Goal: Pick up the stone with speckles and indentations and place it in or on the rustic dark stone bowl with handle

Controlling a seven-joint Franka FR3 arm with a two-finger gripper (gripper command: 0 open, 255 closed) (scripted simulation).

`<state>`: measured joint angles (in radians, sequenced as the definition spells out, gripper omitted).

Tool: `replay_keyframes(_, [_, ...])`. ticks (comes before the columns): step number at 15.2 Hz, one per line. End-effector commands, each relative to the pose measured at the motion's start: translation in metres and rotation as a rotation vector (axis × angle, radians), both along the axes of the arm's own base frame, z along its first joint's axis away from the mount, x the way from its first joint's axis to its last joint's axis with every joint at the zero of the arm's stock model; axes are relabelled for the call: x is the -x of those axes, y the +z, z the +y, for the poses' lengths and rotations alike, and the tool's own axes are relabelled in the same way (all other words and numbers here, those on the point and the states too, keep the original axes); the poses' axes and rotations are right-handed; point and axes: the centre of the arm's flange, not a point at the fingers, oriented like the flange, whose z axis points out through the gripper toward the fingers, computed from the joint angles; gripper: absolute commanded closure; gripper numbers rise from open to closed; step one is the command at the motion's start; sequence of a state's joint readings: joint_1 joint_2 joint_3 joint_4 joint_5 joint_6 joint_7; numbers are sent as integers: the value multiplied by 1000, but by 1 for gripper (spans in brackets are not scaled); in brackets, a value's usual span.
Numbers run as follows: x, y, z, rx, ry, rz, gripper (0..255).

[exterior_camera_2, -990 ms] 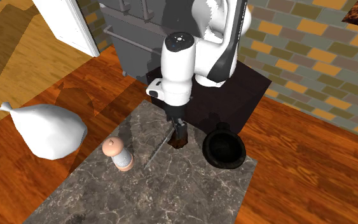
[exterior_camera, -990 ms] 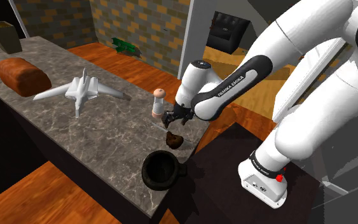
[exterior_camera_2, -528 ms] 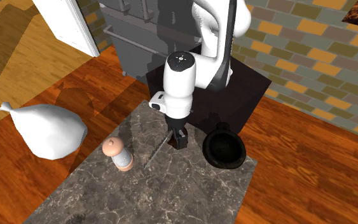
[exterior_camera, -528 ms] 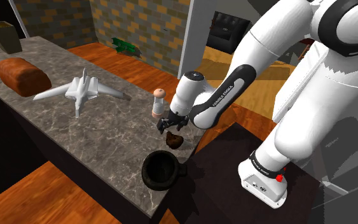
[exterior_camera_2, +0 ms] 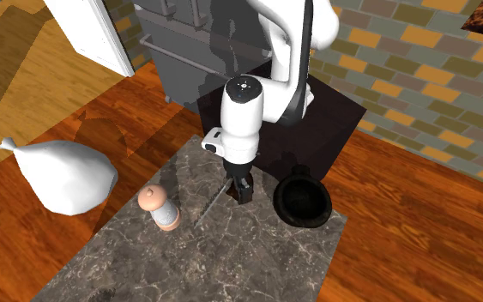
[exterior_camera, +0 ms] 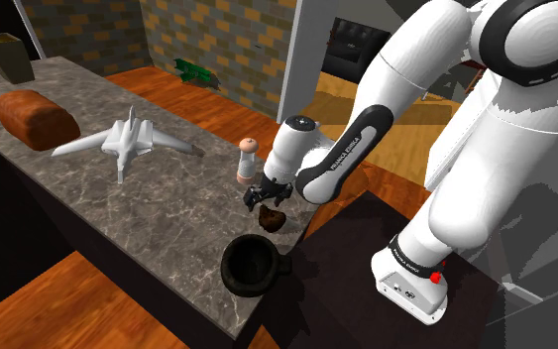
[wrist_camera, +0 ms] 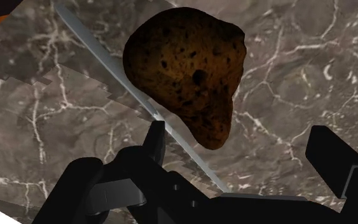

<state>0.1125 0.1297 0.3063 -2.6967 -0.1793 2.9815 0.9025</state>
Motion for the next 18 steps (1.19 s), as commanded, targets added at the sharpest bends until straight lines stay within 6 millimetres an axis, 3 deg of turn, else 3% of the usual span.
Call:
replay_keyframes(1, [0,0,0,0,0,0,0])
replay_keyframes(2, [0,0,0,0,0,0,255])
replay_keyframes(11, [-5,4,-1,-4,-3,-11,255])
replay_keyframes(12, [-5,4,-1,-4,-3,-11,0])
replay_keyframes(15, [33,2,-8,100,510,-46,0])
replay_keyframes(18, [60,1,-30,195,975,-77,0])
